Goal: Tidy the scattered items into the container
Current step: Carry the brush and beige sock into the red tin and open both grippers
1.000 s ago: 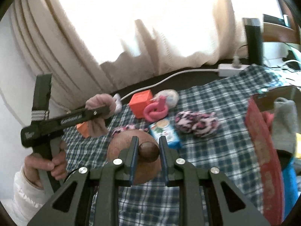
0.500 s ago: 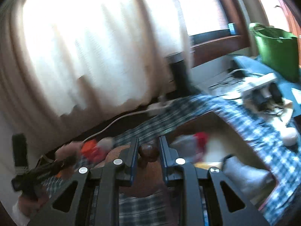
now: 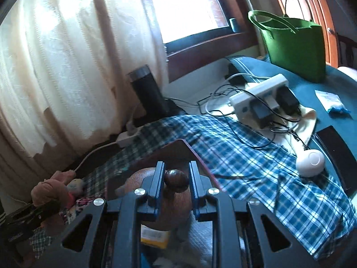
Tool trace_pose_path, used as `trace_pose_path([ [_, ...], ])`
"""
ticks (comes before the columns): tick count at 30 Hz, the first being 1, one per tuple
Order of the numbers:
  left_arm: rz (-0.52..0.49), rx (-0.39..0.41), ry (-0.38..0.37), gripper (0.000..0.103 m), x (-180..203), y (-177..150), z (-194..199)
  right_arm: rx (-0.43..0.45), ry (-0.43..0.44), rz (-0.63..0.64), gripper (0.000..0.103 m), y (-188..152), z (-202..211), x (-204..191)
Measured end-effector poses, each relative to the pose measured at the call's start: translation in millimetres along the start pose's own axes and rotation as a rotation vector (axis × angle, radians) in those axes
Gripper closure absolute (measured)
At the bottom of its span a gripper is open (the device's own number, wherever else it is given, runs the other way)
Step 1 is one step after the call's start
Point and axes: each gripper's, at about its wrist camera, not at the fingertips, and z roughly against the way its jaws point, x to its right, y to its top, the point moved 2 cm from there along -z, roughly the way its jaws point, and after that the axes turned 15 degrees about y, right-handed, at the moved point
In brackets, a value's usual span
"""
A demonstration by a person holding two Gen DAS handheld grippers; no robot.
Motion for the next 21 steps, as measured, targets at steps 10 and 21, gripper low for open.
trace_pose_path([
  [10, -0.041, -0.043, -0.089, 0.055, 49.9, 11.3, -34.8, 0.051, 0.029, -0.055, 0.059, 3.6, 13.9, 18.5],
  [21, -0.01, -0.036, -0.087, 0.041, 44.1, 14.3, -38.6, 0.119, 0.037, -0.043, 0.029, 0.0, 38.0, 6.1],
])
